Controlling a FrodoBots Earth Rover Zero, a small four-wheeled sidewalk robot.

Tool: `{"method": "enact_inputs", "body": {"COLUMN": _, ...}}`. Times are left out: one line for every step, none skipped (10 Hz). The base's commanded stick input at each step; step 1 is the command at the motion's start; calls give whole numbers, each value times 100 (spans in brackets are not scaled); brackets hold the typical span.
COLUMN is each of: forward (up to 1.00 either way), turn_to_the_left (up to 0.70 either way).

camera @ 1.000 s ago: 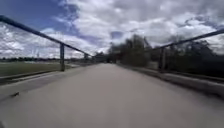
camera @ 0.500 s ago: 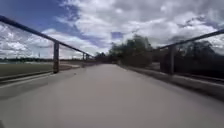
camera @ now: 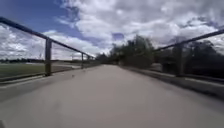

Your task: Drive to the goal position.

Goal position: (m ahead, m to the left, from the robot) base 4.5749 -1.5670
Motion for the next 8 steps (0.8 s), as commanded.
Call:
{"method": "enact_inputs", "body": {"forward": 100, "turn_to_the_left": 0}}
{"method": "enact_inputs", "body": {"forward": 100, "turn_to_the_left": 0}}
{"method": "enact_inputs", "body": {"forward": 100, "turn_to_the_left": 0}}
{"method": "enact_inputs", "body": {"forward": 100, "turn_to_the_left": 0}}
{"method": "enact_inputs", "body": {"forward": 100, "turn_to_the_left": 0}}
{"method": "enact_inputs", "body": {"forward": 100, "turn_to_the_left": 0}}
{"method": "enact_inputs", "body": {"forward": 100, "turn_to_the_left": 0}}
{"method": "enact_inputs", "body": {"forward": 100, "turn_to_the_left": 0}}
